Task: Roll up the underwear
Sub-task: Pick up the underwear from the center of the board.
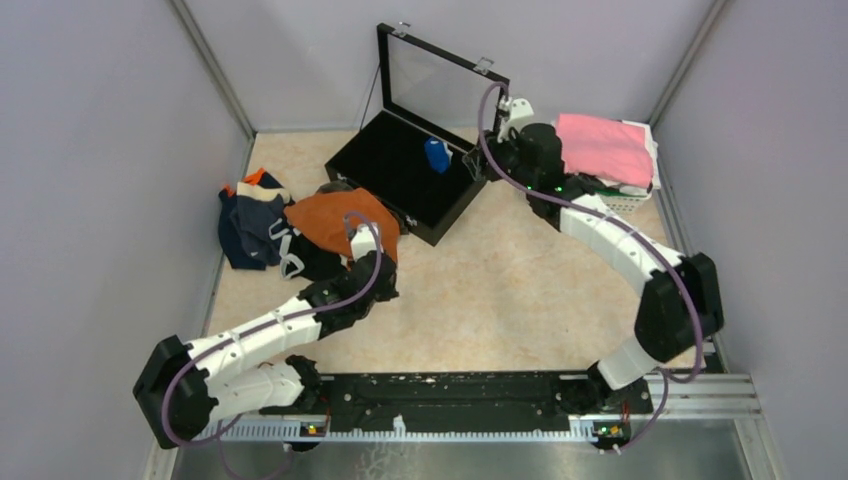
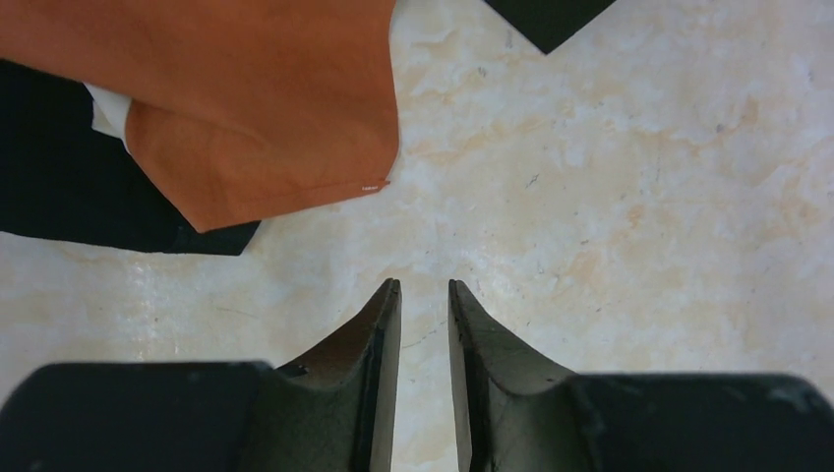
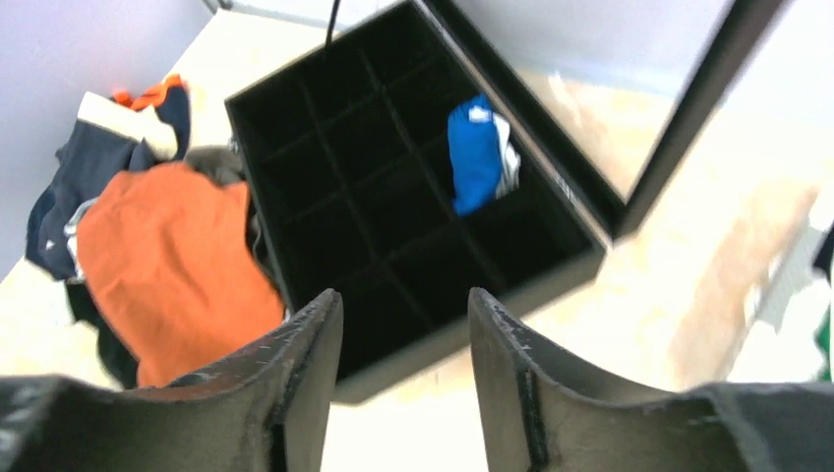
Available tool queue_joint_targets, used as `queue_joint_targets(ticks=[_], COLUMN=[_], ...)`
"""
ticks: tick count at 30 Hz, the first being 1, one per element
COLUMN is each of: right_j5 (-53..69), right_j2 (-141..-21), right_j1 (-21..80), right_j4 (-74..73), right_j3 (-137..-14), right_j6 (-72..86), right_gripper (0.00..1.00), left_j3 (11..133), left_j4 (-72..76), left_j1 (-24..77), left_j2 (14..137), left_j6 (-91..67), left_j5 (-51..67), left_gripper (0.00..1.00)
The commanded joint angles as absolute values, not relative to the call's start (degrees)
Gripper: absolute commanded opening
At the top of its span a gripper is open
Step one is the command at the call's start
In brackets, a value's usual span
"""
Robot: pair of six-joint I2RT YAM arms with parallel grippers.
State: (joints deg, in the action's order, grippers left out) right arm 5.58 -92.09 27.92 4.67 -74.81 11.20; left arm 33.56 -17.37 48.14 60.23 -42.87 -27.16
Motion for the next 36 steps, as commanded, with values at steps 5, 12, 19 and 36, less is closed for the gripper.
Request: queue_joint_targets(ticks=[5,12,19,36], right_j5=[0.63,-7.17,-0.77,6.49], right_j2=[-67.52,-52.24,-48.29,-49.50], right_j1=[27.23,26.60,26.55,26.59], right_j4=[-8.83,-18.66,-20.37,-14.59], right_j3=[-55.59,-44.79,-38.17,-31.59], right_j6=[21.08,22.51,26.28,31.62], right_gripper=[0.75,0.99,0.99,0.94], left_j3=[39.75,42.18,46.56,44.55], left_j4=[-19.85,-19.24,-17.94,-33.50], left_j1=[45.36,33.58,22.08,3.32], left_j2=[56.19,58.29,66.97,61.01], left_j6=[-37.82,-36.40,-36.38,-50.48], left_j5=[-32.45,-27.51,-19.43,-26.01], left_gripper=[0.45,0.77,0.86,0.92])
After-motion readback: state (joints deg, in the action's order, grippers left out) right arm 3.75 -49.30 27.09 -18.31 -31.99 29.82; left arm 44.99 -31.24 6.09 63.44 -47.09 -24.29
